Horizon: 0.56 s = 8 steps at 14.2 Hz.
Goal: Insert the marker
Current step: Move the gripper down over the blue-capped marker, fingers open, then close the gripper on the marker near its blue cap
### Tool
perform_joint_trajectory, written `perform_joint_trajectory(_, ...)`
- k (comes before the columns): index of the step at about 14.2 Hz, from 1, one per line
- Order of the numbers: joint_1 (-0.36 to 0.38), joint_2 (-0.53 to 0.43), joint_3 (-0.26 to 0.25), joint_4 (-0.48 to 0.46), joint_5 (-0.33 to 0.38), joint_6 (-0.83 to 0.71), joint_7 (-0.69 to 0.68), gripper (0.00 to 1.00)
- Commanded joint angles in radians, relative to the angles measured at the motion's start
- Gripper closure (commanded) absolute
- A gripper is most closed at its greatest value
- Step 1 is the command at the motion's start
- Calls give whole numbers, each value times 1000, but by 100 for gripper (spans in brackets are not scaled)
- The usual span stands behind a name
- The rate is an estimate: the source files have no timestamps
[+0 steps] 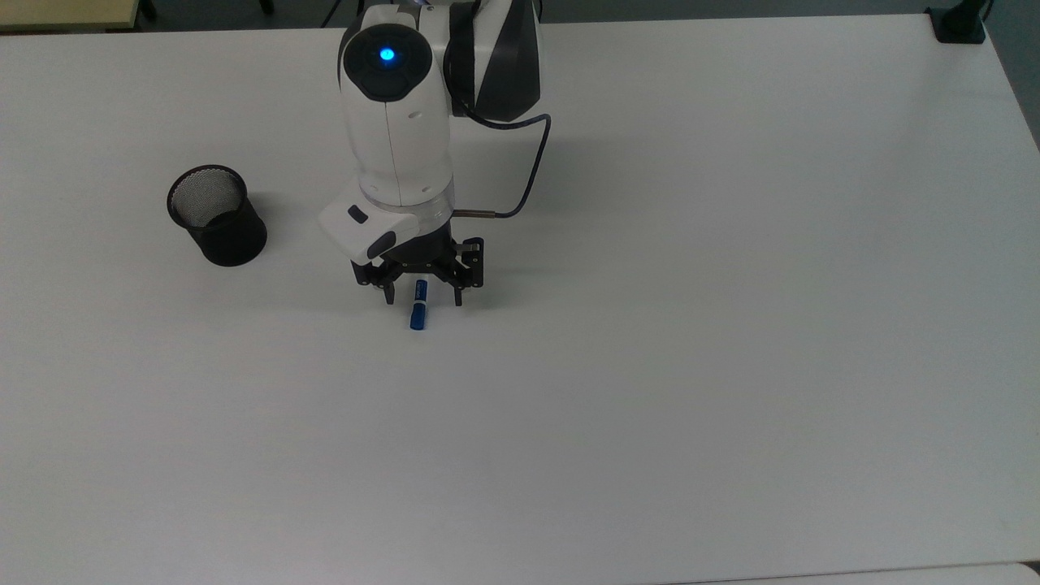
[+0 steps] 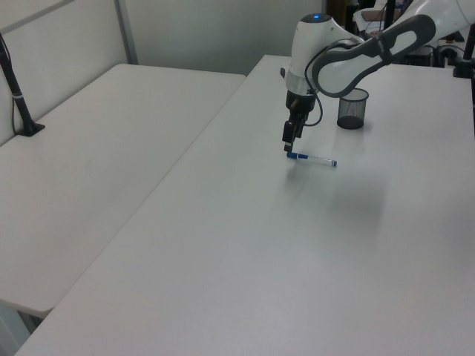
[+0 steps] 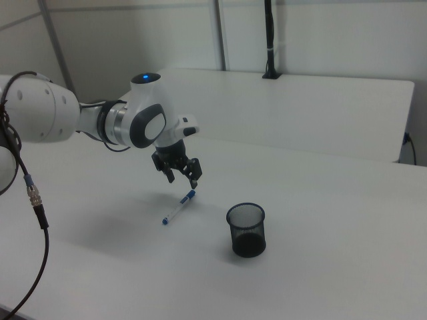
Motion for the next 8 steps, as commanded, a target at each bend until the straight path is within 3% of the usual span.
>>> perform_joint_trajectory(1, 8, -6, -6, -62, -97, 29, 38, 17)
perform_joint_trajectory(3, 8, 14, -6, -69, -102, 52, 60, 29)
perform_joint_trajectory(7, 7, 34, -6, -69, -99, 116, 133, 95)
perform_joint_trajectory(8, 4, 31, -6, -65, -90, 116, 135, 100)
